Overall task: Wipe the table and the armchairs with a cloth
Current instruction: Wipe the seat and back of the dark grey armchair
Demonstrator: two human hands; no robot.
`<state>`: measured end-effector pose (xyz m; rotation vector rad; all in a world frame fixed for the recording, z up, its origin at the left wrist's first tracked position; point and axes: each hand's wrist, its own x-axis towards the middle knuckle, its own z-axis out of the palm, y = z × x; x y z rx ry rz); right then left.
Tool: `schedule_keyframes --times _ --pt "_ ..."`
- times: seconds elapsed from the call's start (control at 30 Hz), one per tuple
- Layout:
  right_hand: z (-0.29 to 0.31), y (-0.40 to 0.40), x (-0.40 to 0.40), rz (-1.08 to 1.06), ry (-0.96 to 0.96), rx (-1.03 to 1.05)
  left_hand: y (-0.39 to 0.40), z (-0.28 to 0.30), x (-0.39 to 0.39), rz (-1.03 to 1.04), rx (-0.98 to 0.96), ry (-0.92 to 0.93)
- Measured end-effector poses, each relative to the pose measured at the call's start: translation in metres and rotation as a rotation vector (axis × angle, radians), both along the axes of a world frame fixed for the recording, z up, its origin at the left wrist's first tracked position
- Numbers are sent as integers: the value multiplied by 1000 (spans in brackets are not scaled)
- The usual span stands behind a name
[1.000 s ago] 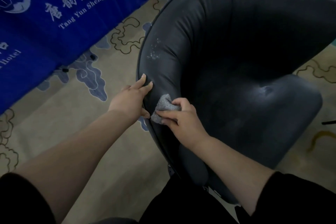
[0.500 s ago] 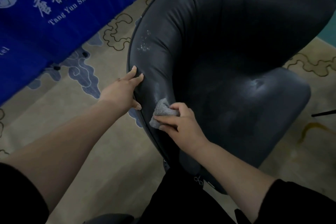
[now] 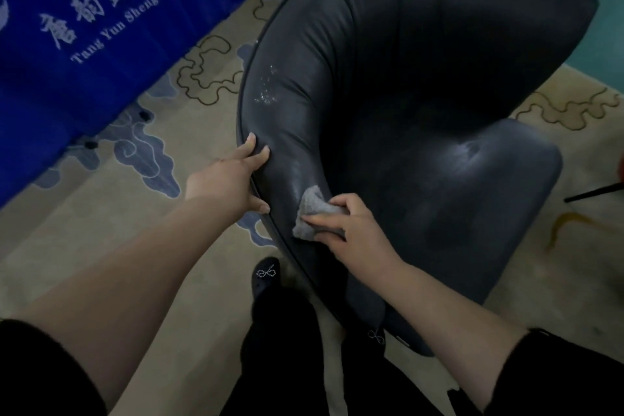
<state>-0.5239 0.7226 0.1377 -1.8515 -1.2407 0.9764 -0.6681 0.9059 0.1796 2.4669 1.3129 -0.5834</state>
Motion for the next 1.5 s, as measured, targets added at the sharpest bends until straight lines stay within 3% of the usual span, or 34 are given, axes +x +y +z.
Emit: schedule_keyframes --times 0.2,0.37,0.53,0.6,0.8,1.1,1.33,1.5 --pt "4 17 14 -349 1 -180 8 -5 -17 -117 -19 -114" --pt "25 67 -1 -519 39 -89 15 -9 -28 -267 27 -153" --pt "42 105 -19 -657 88 -5 57 0 -33 -296 -154 -355" --pt "48 108 -26 -699 94 10 79 8 -33 -312 -144 -412" --pt "60 112 -27 -800 105 24 122 20 -17 -331 -118 -419" --pt "53 126 -4 -792 27 -65 170 29 16 -292 -105 -318" --pt "48 167 3 -718 50 27 215 32 55 -330 -6 -323" --pt "45 211 -6 -397 -182 -14 237 26 79 -406 -34 -322"
